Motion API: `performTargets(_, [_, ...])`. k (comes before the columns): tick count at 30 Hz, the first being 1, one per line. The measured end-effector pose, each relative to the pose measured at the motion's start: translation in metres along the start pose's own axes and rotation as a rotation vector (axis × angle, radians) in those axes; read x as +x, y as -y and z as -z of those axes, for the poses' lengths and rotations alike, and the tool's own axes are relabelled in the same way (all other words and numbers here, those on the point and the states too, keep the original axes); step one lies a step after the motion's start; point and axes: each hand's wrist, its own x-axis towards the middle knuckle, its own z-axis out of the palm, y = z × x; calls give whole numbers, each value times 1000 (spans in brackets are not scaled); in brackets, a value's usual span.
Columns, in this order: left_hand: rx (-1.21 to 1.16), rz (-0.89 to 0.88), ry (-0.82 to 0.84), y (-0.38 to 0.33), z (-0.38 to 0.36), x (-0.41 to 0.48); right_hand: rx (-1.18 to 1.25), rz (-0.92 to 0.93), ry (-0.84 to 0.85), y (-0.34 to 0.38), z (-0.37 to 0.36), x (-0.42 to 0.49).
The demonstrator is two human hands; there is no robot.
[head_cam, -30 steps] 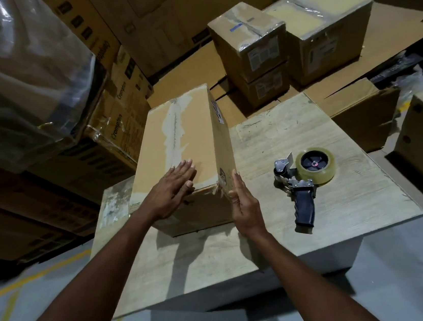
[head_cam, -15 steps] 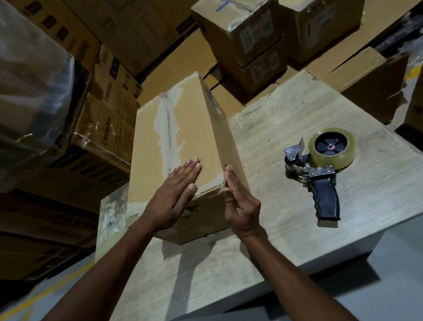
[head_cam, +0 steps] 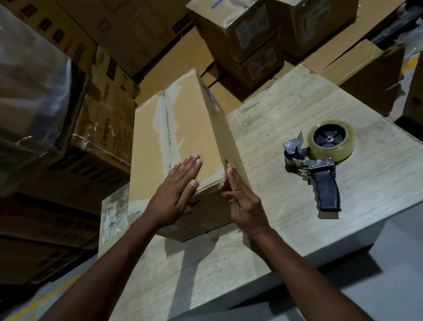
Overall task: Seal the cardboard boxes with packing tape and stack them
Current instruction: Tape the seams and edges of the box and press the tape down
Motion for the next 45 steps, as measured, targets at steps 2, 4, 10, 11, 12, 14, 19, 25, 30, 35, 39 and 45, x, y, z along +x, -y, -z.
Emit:
performTargets(2, [5, 4, -3, -1, 0, 0, 22, -48, 23, 7, 6, 2])
performTargets(4, [9, 10, -10, -2, 0, 0, 73, -131, -44, 18, 9, 5])
performTargets(10, [20, 14, -11, -2, 0, -1, 136, -532, -342, 55, -8, 27])
performTargets(11, [20, 13, -12, -2, -1, -1, 148, -542, -351, 55, -8, 26])
performTargets(12, [21, 12, -13, -2, -1, -1, 158, -535, -346, 53, -8, 25])
performTargets(14, [24, 11, -16, -2, -1, -1, 193, -502, -300, 47, -3, 21])
performTargets(19, [26, 12, -21, -2, -2, -1, 319, -484, -164, 32, 10, 17])
performTargets(25, [18, 9, -13, -1, -3, -1, 258, -384, -33, 23, 24, 17])
performTargets(30, [31, 3, -20, 0, -4, -1, 195, -359, 83, 25, 30, 16])
performTargets(35, [35, -8, -30, 2, -5, -2, 47, -304, 169, 28, 36, 17])
performTargets(39, [51, -23, -76, 7, -5, -13, -125, -98, 98, 32, 28, 32])
performTargets(45, [135, 60, -140, 18, -18, -43, -231, 140, 173, 18, 24, 43])
